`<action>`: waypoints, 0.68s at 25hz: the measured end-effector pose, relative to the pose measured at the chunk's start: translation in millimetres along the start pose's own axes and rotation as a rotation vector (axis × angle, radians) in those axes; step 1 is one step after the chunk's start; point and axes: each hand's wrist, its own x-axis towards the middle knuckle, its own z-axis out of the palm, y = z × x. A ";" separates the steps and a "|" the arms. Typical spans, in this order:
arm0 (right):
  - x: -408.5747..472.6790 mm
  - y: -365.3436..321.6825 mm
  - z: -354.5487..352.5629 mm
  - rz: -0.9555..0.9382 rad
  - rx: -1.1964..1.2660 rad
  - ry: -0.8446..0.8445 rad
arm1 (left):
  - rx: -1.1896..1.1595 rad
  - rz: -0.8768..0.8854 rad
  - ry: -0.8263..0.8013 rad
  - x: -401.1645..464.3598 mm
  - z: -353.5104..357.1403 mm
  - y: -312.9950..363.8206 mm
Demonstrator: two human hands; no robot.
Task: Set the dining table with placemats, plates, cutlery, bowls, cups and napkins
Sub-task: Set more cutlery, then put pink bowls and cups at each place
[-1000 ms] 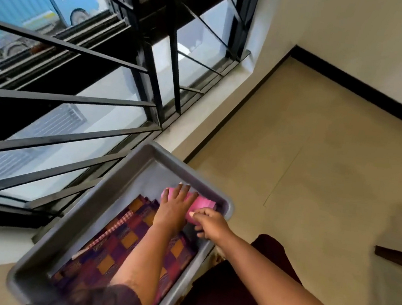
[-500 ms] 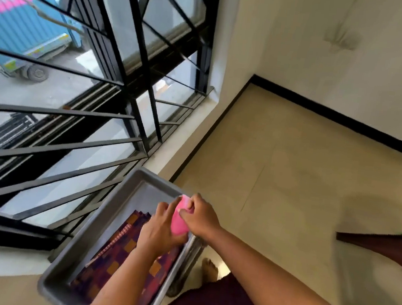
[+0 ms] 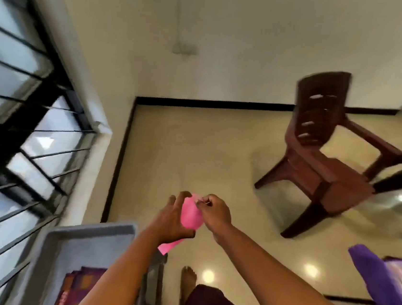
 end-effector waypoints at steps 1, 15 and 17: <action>-0.7 13.3 -18.4 0.023 0.060 0.045 | -0.007 0.034 -0.034 8.4 12.1 12.9; 70.2 149.6 -227.6 0.434 0.696 0.347 | -0.088 0.378 -0.535 178.8 156.0 187.2; 90.3 159.4 -271.0 0.419 0.734 0.455 | -0.059 0.437 -0.592 218.6 171.1 230.0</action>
